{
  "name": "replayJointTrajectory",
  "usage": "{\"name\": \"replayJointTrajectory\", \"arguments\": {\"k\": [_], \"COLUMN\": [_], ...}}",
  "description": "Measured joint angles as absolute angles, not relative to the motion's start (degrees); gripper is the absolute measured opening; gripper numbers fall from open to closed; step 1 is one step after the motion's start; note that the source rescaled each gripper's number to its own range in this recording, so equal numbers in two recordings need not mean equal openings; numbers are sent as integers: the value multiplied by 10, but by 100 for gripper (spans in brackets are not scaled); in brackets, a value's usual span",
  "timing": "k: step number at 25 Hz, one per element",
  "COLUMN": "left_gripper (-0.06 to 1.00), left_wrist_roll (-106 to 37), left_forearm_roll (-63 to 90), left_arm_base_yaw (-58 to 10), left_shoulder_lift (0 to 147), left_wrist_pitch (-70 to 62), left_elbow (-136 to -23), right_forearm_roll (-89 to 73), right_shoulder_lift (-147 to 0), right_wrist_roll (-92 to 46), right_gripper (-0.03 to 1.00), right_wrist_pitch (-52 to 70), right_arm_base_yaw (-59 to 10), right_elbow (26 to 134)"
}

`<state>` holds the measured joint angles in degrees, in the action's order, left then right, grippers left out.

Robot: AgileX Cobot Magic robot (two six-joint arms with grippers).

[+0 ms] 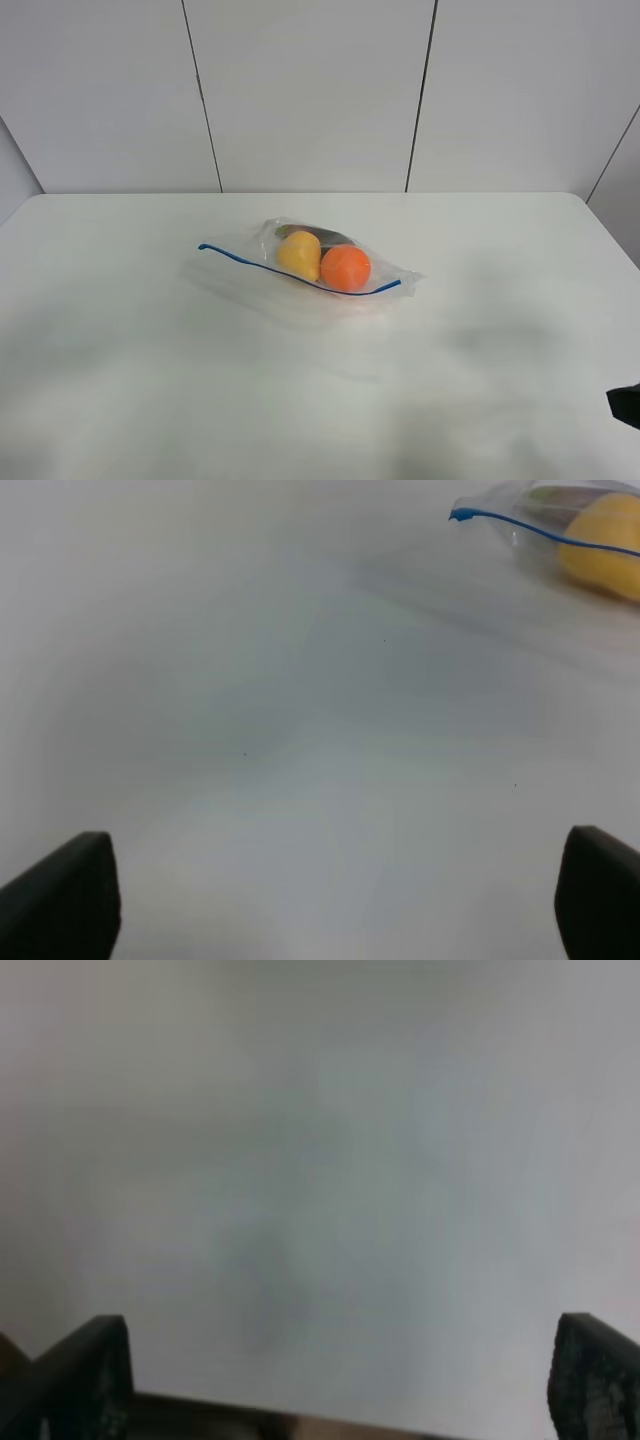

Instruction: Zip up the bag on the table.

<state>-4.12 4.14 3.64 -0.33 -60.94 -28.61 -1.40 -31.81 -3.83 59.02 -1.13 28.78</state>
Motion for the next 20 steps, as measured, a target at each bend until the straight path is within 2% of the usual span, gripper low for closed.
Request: {"name": "replayJointTrajectory", "arguments": {"k": [11, 20], "left_gripper": [100, 100], "left_wrist_roll": [-41, -41], "left_forearm_roll": [41, 41], "left_arm_base_yaw": [36, 36], "left_shoulder_lift": [-3, -3], "left_wrist_pitch": [-609, -609], "left_elbow": [-286, -286], "right_forearm_roll": [-15, -16], "right_shoulder_lift": [-19, 3], "right_wrist_roll": [-38, -37], "right_gripper": [100, 100], "right_wrist_pitch": [588, 589], "right_arm_base_yaw": [-11, -11], "right_elbow": [283, 282]}}
